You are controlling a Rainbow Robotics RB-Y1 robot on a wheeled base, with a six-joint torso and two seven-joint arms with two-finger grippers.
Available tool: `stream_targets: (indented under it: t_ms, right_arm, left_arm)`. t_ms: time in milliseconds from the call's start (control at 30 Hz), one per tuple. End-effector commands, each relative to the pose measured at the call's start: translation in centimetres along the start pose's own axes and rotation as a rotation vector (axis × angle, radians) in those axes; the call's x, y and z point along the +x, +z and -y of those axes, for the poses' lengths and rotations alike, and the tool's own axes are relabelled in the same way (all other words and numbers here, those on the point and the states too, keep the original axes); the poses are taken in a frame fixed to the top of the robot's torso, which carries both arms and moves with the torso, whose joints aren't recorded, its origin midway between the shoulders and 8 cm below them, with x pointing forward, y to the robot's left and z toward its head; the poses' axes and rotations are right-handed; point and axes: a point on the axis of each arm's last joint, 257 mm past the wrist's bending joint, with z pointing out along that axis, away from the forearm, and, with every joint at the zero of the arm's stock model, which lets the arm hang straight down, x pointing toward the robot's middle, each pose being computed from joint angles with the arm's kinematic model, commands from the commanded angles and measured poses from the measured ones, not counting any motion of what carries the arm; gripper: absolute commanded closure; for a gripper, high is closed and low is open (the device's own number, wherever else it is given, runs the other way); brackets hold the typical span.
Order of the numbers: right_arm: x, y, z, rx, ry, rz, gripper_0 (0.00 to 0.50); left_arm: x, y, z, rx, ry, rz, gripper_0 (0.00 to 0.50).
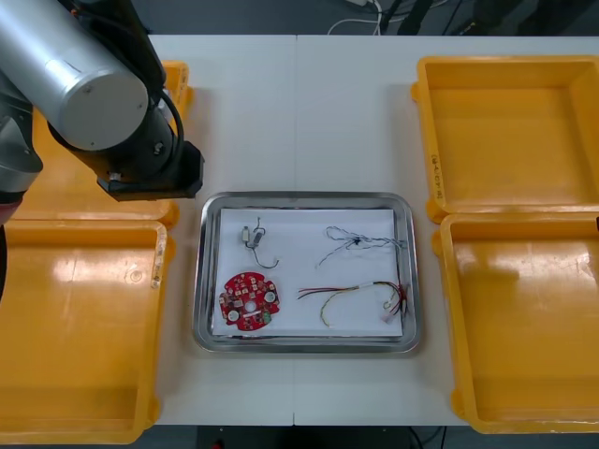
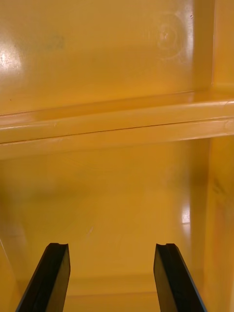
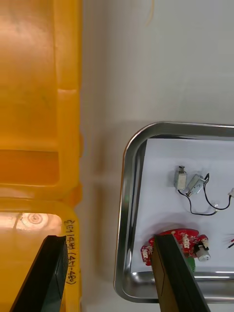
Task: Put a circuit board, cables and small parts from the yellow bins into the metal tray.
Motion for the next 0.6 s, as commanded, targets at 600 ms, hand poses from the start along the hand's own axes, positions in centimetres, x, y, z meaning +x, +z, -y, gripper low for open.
stream_targets:
  t_ms: [600]
  right_arm:
    - [-0.5,-0.9,0.1,0.005,-0.027,0.027,0.000]
  left_arm:
    - [-2.7,-5.4,-9.9,0.027,0.077,0.130,0.000]
